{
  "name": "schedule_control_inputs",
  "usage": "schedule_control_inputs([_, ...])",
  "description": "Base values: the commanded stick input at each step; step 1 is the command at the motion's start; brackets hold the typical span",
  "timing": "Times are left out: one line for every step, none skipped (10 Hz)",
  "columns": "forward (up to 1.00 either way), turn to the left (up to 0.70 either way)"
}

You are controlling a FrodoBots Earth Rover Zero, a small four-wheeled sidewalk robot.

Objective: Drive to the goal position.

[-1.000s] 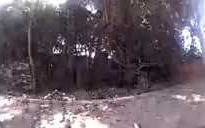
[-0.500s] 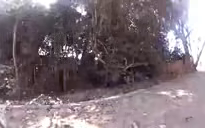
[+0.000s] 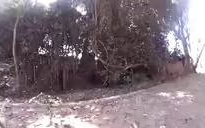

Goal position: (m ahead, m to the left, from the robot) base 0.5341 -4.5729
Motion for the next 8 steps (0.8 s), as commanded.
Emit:
schedule_control_inputs([0.46, -0.24])
schedule_control_inputs([0.61, 0.00])
schedule_control_inputs([0.65, 0.00])
schedule_control_inputs([0.70, 0.00])
schedule_control_inputs([0.70, -0.15])
schedule_control_inputs([0.70, -0.32])
schedule_control_inputs([0.43, -0.48])
schedule_control_inputs([0.10, -0.65])
